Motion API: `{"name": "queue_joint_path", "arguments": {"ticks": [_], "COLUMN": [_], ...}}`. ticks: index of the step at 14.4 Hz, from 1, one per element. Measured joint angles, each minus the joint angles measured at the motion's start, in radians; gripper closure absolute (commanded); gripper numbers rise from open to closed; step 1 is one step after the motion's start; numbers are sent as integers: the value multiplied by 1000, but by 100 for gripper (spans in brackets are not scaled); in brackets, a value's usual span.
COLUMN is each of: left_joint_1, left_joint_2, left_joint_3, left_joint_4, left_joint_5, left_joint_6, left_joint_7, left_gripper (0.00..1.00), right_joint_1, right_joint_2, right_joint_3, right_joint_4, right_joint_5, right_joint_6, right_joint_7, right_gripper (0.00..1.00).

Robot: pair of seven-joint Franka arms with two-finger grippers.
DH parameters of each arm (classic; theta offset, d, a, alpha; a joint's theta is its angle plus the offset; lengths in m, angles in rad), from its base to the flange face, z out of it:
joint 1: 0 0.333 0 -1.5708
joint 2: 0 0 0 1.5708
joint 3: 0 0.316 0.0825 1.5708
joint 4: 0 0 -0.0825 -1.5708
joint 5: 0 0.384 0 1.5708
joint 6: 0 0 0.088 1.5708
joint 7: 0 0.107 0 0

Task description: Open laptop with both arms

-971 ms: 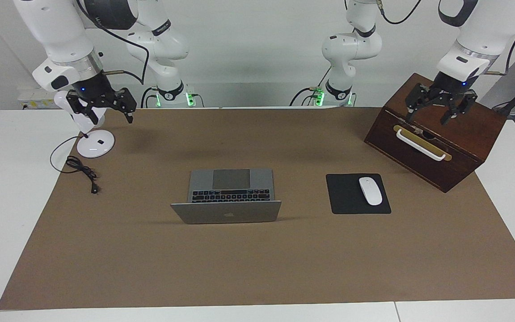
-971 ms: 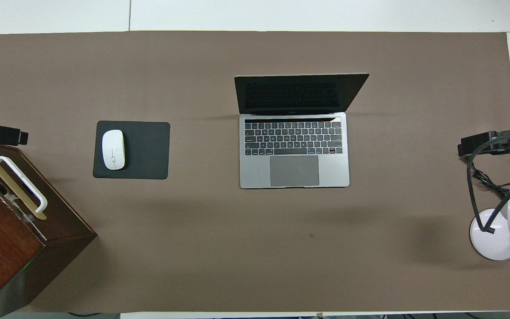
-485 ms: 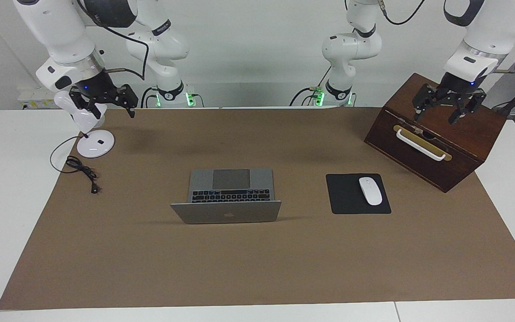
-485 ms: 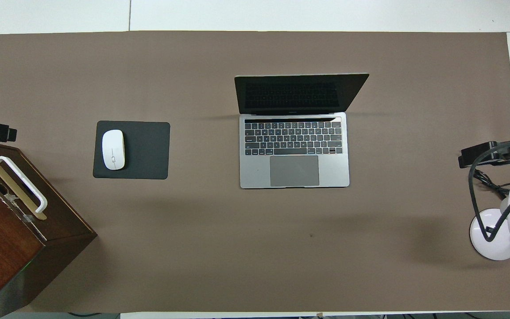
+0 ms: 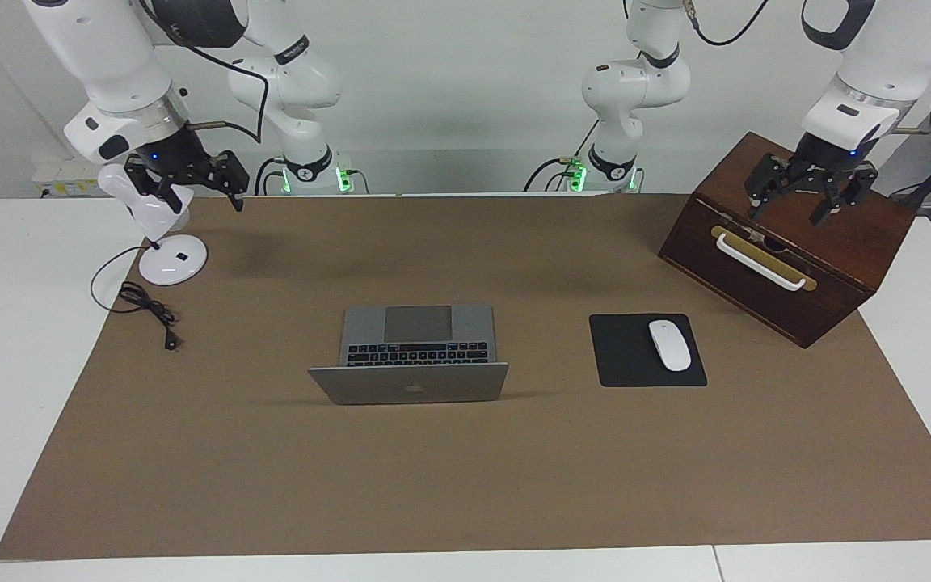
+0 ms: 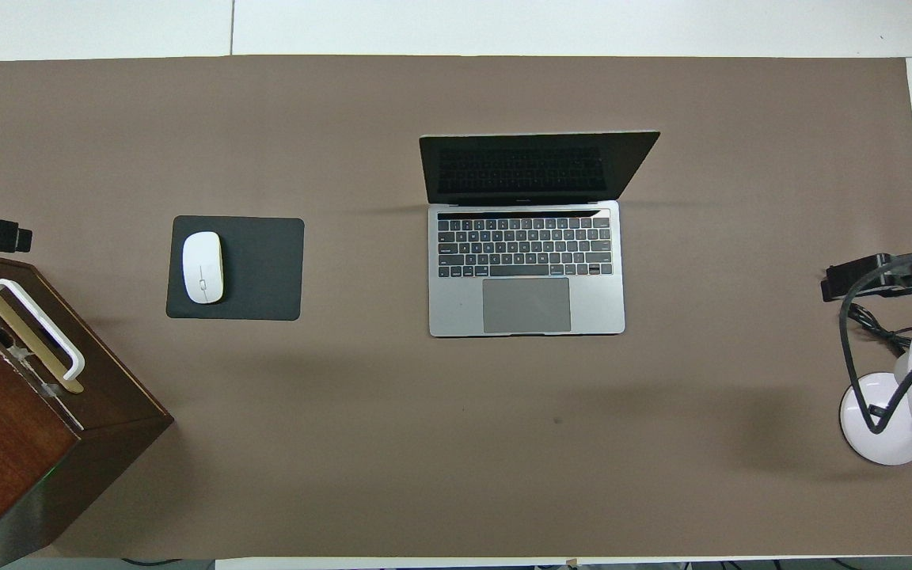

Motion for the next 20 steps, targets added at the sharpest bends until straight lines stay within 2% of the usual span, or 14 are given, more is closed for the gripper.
{"name": "queue_joint_path", "arguments": {"ticks": [13, 20], "left_joint_1": [0, 0], "left_joint_2": [0, 0], "left_joint_3": [-1, -2], "left_joint_4": [0, 0], "left_joint_5": [0, 0], "left_joint_6": [-6, -6], "left_joint_7": [-123, -125], "left_gripper": [0, 0], "right_joint_1": [0, 0], "right_joint_2": [-1, -1], "right_joint_3": [0, 0], "right_joint_4": [1, 2], "right_joint_5": [0, 0], "right_joint_6": [0, 2], "right_joint_7": [-4, -116], "right_gripper": [0, 0]}}
